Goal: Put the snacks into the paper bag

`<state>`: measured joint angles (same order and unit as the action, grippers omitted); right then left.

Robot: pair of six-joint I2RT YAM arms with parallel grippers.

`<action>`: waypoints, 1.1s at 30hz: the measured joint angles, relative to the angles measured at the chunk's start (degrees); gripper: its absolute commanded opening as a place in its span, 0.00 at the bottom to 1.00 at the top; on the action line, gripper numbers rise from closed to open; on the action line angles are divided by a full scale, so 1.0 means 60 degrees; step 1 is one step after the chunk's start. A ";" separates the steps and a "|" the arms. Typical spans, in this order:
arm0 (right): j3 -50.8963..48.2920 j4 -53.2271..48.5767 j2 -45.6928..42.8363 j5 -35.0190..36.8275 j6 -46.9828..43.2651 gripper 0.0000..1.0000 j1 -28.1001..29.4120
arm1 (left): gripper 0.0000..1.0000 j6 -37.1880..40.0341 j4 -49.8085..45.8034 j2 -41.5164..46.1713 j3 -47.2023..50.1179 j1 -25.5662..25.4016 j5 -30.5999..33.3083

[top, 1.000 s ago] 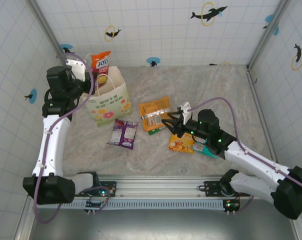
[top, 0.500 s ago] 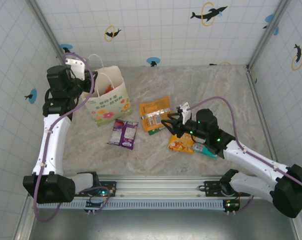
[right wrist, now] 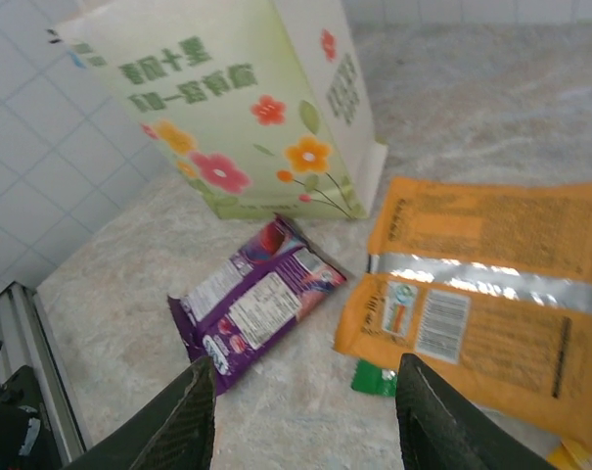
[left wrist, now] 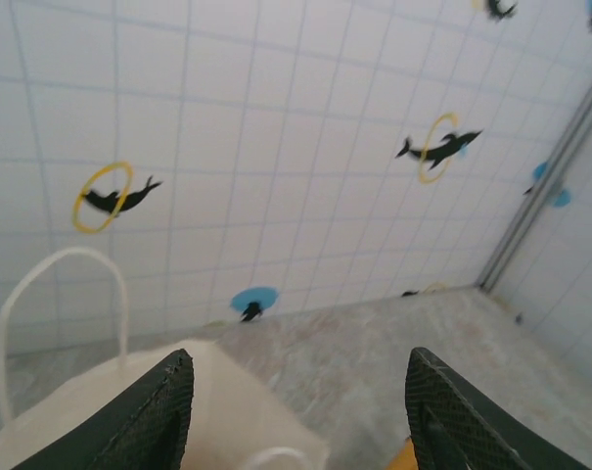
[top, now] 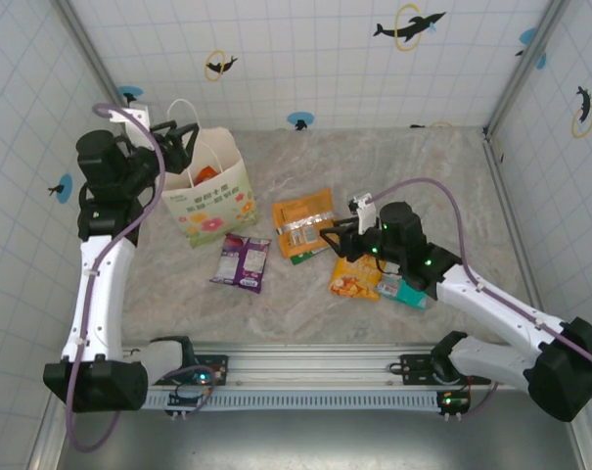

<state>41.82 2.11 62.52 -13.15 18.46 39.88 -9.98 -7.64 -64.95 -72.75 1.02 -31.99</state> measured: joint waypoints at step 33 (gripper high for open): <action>0.6430 -0.4062 0.7639 -0.0678 -0.1202 0.73 -0.2226 | 0.66 0.2637 -0.2951 -0.1016 -0.0270 -0.1184 -0.2087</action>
<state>80.40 -22.26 108.36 -17.21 11.25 26.52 5.85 -25.34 -71.05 -74.37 -6.09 -44.51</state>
